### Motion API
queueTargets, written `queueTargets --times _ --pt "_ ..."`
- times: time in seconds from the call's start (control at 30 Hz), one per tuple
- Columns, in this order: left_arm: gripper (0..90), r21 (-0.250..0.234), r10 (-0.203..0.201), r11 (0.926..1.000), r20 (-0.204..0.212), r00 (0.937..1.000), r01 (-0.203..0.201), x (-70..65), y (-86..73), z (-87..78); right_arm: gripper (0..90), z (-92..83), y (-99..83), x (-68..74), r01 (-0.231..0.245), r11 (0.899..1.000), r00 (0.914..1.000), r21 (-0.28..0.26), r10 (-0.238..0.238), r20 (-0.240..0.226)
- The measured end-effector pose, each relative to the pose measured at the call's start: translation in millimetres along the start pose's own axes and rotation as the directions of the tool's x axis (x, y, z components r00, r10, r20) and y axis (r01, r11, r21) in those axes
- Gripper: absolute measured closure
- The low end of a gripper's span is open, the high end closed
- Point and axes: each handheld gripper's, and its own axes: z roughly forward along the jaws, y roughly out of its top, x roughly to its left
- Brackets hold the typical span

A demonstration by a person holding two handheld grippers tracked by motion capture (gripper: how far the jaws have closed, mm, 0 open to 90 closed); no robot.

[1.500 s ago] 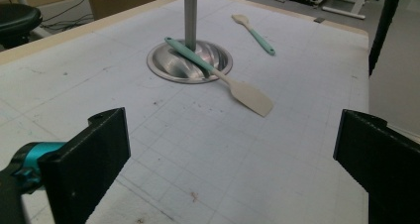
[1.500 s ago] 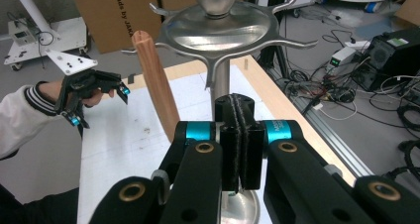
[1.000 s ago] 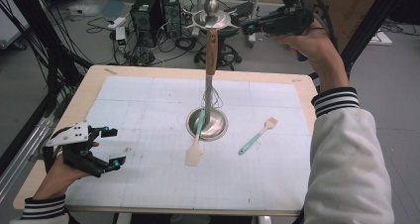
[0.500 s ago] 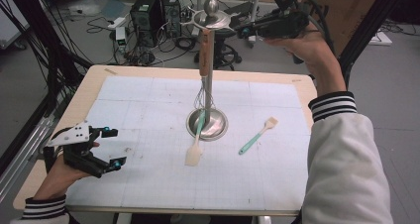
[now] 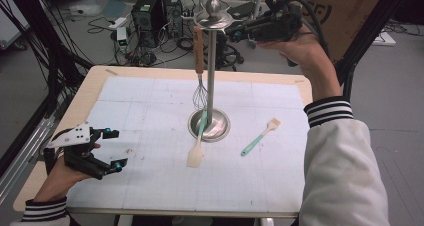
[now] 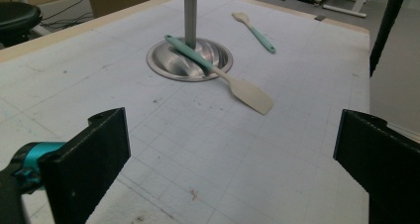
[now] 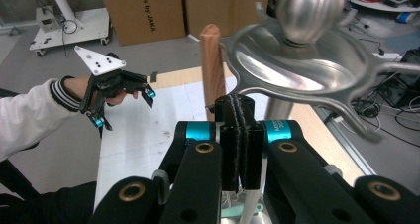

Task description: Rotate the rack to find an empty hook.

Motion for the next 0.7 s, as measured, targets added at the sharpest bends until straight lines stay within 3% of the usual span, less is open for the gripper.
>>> queueTargets --times 0.7 --pt "1.7 -0.003 0.000 1.0000 0.007 1.0000 0.000 -0.5 0.5 -0.2 89.2 19.7 9.4 11.4 0.013 1.000 0.9996 0.000 -0.013 -0.024"
